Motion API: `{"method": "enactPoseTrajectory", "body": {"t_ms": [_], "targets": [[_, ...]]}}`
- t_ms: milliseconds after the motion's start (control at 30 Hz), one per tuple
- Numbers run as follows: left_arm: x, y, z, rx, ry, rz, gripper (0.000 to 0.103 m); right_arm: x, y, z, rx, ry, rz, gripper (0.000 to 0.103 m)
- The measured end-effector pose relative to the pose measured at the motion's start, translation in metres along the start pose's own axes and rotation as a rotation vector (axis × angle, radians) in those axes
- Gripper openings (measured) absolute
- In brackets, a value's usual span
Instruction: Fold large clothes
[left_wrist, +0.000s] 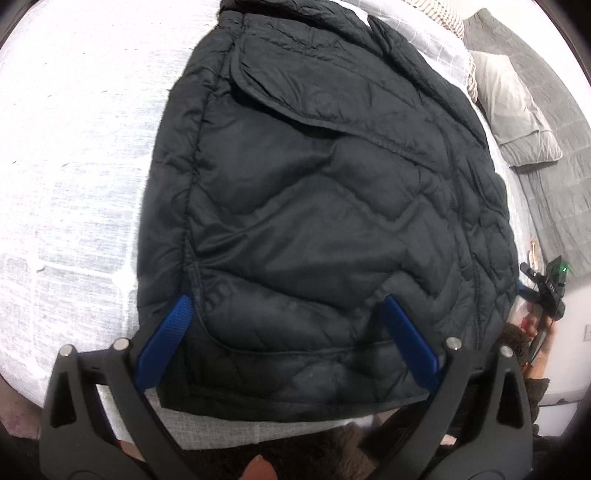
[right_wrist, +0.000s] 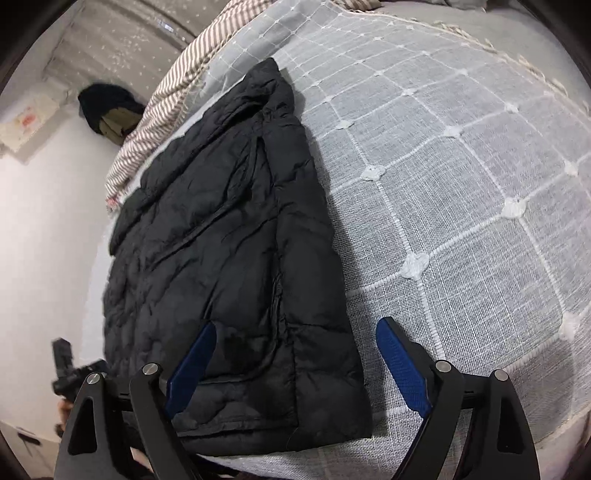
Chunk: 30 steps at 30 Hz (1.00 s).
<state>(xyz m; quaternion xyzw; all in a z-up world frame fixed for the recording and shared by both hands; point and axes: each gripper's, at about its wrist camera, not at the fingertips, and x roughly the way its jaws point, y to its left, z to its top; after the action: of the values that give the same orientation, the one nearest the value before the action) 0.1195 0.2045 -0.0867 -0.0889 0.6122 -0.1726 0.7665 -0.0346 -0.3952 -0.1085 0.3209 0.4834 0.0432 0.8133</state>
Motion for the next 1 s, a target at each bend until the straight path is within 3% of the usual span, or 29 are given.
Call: {"method": "enactPoseTrajectory", "body": {"t_ms": [133, 300, 500, 600, 667, 800, 967, 1000], "targets": [[-0.012, 0.005, 0.001, -0.039, -0.021, -0.011, 0.102, -0.004, -0.009, -0.003, 0.034, -0.004, 0.057, 0.09], [-0.029, 0.014, 0.001, -0.057, -0.068, 0.086, 0.102, -0.005, -0.008, -0.004, 0.025, 0.0, 0.063, 0.09], [-0.01, 0.044, -0.002, -0.147, 0.004, -0.091, 0.101, -0.004, -0.006, -0.006, 0.029, 0.003, 0.094, 0.091], [-0.009, 0.047, -0.004, -0.157, -0.017, -0.138, 0.1, 0.0, -0.004, -0.007, 0.041, 0.016, 0.134, 0.091], [-0.01, 0.049, -0.005, -0.174, -0.022, -0.184, 0.096, 0.003, -0.002, -0.007, 0.044, 0.031, 0.156, 0.091], [-0.008, 0.051, -0.007, -0.191, -0.021, -0.256, 0.076, 0.01, 0.007, -0.006, 0.048, 0.056, 0.177, 0.087], [0.002, 0.045, -0.011, -0.21, -0.002, -0.299, 0.033, 0.028, 0.014, -0.009, 0.085, 0.126, 0.25, 0.028], [0.003, 0.043, -0.011, -0.213, 0.0, -0.305, 0.024, 0.029, 0.015, -0.009, 0.081, 0.131, 0.24, 0.026]]}}
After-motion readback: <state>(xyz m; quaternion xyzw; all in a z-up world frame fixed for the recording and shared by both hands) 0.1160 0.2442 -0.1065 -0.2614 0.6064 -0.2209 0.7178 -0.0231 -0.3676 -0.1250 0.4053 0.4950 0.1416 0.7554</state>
